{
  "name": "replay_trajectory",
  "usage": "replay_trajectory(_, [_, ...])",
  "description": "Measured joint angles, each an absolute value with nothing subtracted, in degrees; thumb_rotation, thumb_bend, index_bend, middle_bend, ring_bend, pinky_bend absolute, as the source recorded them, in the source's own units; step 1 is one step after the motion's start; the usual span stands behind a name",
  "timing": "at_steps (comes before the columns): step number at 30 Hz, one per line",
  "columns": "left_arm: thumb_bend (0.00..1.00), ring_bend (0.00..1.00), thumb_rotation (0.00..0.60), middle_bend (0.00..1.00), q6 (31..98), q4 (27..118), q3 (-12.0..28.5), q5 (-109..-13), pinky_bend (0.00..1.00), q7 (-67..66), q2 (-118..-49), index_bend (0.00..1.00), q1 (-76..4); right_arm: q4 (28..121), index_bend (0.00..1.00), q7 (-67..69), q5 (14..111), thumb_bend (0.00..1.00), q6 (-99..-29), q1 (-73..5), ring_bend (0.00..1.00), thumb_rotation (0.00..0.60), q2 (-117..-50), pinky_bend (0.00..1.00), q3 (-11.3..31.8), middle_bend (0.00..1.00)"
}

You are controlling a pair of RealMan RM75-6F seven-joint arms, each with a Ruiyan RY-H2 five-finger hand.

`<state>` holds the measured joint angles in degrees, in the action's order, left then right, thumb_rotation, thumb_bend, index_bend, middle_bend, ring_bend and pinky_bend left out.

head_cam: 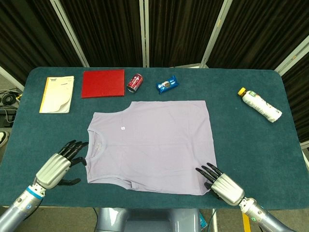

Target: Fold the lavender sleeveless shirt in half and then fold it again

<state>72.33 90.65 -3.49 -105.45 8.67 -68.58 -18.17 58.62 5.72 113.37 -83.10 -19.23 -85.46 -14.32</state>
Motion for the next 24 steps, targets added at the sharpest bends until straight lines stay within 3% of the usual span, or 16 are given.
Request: replay_trajectory(24, [0.24,0.00,0.600,0.00,68.36,70.00,-7.70,-100.97,0.00,13.08,-80.85,0.47,-18.60,59.99,0.73,5.44,112.69,0.47,-82.04,-19.67,0.00,0.600,-85.08,0.00,-14.64,0.03])
